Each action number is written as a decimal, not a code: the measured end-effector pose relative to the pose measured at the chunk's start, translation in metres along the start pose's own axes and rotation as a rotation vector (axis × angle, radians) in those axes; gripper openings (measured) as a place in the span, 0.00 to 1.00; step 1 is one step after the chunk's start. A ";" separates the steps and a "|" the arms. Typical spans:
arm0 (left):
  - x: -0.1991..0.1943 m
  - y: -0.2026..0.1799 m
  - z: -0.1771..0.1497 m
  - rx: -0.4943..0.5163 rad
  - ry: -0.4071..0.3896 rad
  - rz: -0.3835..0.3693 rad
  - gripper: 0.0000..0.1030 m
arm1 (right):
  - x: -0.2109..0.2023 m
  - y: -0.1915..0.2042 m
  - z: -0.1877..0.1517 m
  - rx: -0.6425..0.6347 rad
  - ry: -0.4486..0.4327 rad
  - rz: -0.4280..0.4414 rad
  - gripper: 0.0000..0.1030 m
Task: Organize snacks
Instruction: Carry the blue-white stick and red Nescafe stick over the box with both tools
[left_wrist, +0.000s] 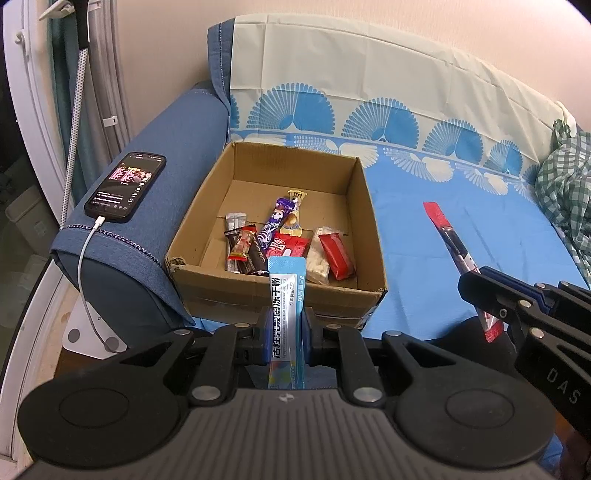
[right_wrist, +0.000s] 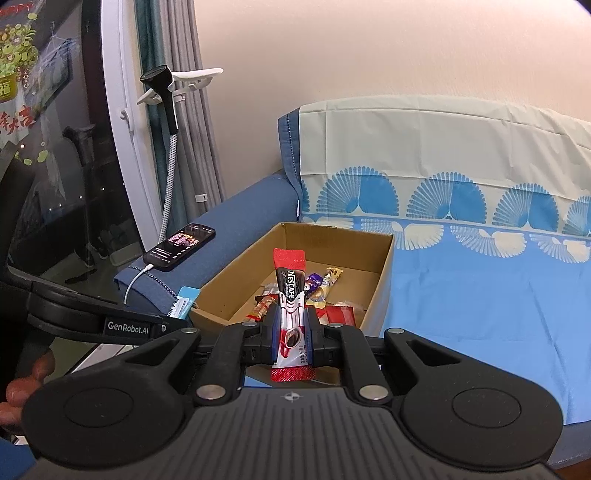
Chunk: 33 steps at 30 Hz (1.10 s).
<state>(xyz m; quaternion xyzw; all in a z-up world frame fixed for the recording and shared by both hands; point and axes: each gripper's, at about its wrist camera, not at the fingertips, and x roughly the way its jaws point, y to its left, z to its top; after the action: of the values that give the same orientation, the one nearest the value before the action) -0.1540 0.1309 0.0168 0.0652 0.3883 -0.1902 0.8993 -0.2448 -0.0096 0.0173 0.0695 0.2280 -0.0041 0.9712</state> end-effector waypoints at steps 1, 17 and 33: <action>0.000 0.000 0.000 0.000 0.000 0.000 0.17 | 0.000 0.000 0.000 0.000 0.002 0.000 0.13; 0.043 0.020 0.018 -0.014 0.077 0.006 0.17 | 0.044 -0.005 0.004 -0.003 0.106 -0.018 0.13; 0.136 0.041 0.111 0.021 0.109 0.058 0.18 | 0.162 -0.031 0.046 0.040 0.162 -0.031 0.13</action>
<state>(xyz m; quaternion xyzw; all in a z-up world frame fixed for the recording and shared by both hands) 0.0224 0.0988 -0.0062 0.0962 0.4328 -0.1641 0.8812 -0.0811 -0.0422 -0.0180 0.0852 0.3067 -0.0177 0.9478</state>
